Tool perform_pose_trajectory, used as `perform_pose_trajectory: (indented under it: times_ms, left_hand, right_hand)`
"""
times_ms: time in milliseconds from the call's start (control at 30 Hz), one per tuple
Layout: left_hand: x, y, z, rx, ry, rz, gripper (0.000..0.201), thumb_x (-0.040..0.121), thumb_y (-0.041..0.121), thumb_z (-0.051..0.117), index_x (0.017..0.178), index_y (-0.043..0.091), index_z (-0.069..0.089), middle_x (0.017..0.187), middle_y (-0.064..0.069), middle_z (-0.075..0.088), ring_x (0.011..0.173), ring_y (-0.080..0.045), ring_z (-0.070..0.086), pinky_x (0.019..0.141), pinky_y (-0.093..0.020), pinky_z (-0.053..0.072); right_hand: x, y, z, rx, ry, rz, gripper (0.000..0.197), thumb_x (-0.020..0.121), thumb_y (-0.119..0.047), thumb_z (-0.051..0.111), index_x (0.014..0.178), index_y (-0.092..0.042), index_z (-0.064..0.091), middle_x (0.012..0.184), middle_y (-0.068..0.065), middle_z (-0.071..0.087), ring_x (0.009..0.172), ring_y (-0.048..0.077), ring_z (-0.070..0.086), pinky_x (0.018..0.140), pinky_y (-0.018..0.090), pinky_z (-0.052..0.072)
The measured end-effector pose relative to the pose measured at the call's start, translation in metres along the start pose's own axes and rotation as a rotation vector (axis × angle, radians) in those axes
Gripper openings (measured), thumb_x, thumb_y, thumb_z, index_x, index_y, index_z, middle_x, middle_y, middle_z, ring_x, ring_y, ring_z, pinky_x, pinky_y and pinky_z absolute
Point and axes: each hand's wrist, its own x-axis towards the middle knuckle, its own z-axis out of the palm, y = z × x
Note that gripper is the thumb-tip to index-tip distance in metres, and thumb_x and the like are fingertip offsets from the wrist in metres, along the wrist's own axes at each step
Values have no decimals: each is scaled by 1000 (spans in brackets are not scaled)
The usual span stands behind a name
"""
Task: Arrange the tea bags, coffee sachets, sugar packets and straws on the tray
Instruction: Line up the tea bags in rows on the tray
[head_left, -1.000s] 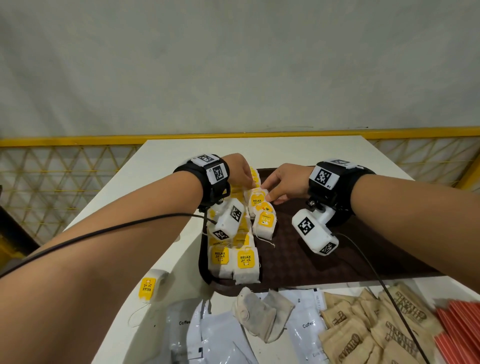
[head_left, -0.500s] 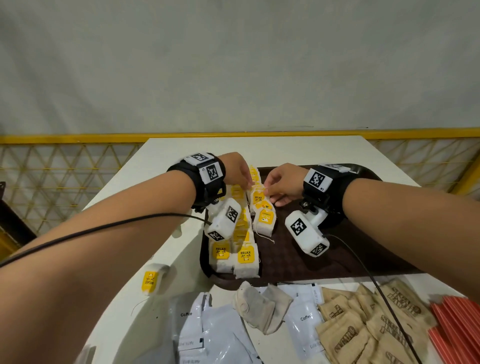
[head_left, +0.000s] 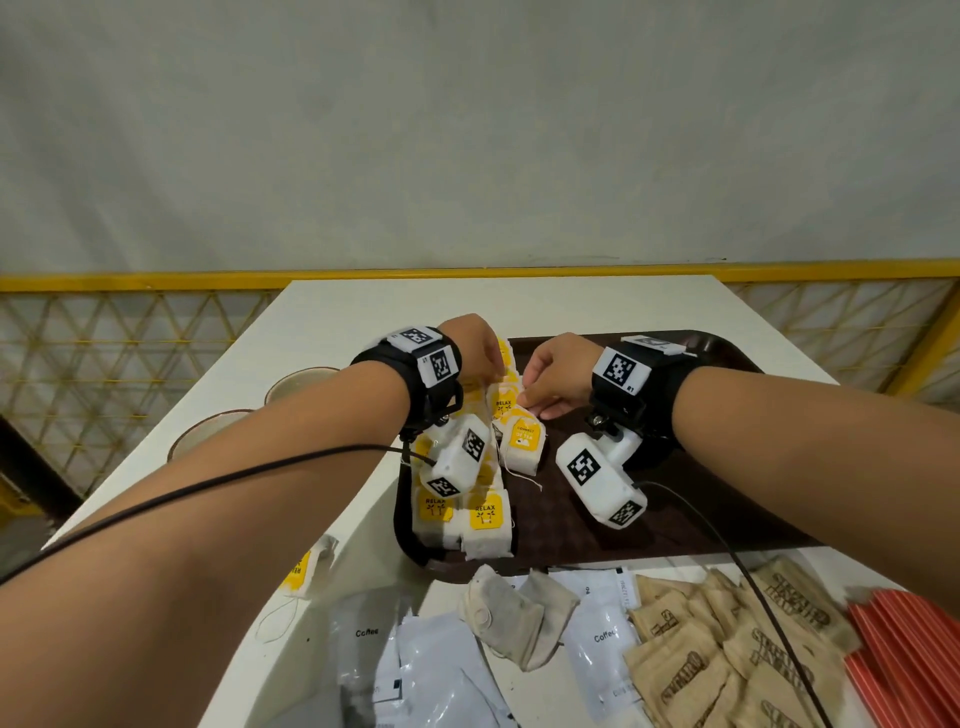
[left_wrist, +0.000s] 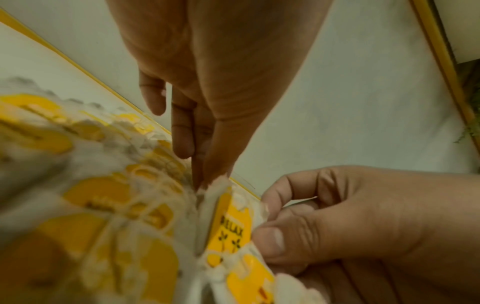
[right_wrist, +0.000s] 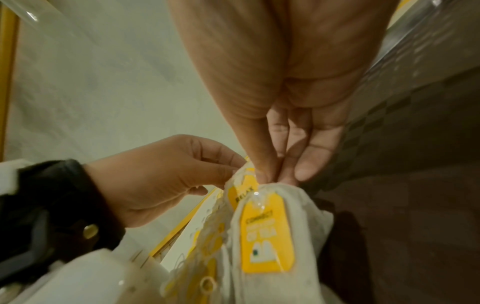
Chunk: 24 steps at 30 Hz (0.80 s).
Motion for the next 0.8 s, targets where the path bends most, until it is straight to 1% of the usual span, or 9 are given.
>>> perform_pose_trajectory:
  times_ms: [133, 233, 333, 433, 467, 567, 600, 700, 800]
  left_hand:
    - [-7, -8, -8, -59, 102, -65, 20, 84, 26, 69, 96, 10, 74, 98, -3, 69, 93, -18, 62, 76, -27, 46]
    - [-12, -6, -10, -42, -6, -75, 27, 85, 32, 68, 98, 10, 73, 93, -2, 65, 87, -15, 56, 74, -26, 40]
    - [-15, -4, -7, 14, -82, -51, 27, 86, 30, 67, 103, 10, 72, 105, -4, 68, 94, -17, 59, 79, -27, 43]
    - [-16, -2, -5, 28, -85, -47, 26, 88, 27, 65, 106, 9, 71, 111, -7, 68, 104, -20, 60, 85, -28, 44]
    - [-16, -1, -5, 31, -79, -51, 26, 88, 26, 64, 107, 9, 71, 112, -7, 68, 106, -21, 60, 85, -28, 44]
    - [-15, 2, -4, 46, -68, -62, 27, 88, 24, 64, 108, 7, 71, 112, -8, 67, 107, -23, 60, 84, -28, 45]
    - [-14, 3, -4, 48, -66, -67, 26, 88, 24, 64, 107, 7, 71, 111, -9, 67, 106, -23, 60, 84, -29, 45]
    - [-12, 2, -3, 59, -64, -83, 27, 87, 24, 65, 107, 7, 71, 111, -9, 68, 106, -24, 61, 88, -32, 47]
    - [-11, 1, -2, 63, -61, -83, 27, 88, 23, 65, 108, 7, 71, 112, -8, 68, 106, -24, 60, 92, -33, 48]
  right_hand:
    - [-3, -1, 0, 3, 12, 5, 16, 81, 0, 71, 72, -6, 60, 69, 10, 66, 61, 15, 64, 70, 28, 55]
    - [-5, -2, 0, 21, 15, 19, 15, 81, 0, 71, 71, -6, 60, 68, 10, 65, 60, 15, 64, 68, 27, 56]
    - [-5, -2, 1, 37, 23, 14, 16, 82, 1, 69, 71, -5, 60, 69, 10, 64, 56, 12, 64, 61, 23, 56]
    - [-6, -1, 5, 29, 50, 10, 16, 83, -3, 70, 71, -6, 60, 74, 11, 65, 66, 17, 65, 69, 28, 57]
    - [-5, -1, 7, 25, 69, 12, 16, 84, -6, 70, 72, -7, 60, 73, 10, 66, 68, 17, 64, 69, 27, 57]
    - [-5, 0, 9, -5, 111, 6, 17, 83, -15, 73, 75, -11, 59, 62, 1, 63, 61, 12, 62, 57, 21, 55]
    - [-5, -1, 9, -19, 101, 4, 16, 83, -16, 73, 75, -11, 60, 62, 1, 63, 63, 13, 62, 60, 22, 55]
    - [-6, -1, 10, -69, 49, -6, 15, 80, -10, 75, 74, -10, 61, 77, 10, 64, 74, 19, 62, 70, 28, 55]
    - [-6, 2, 9, -57, 54, -5, 19, 78, -2, 75, 74, -11, 58, 75, 11, 63, 70, 20, 61, 65, 28, 56]
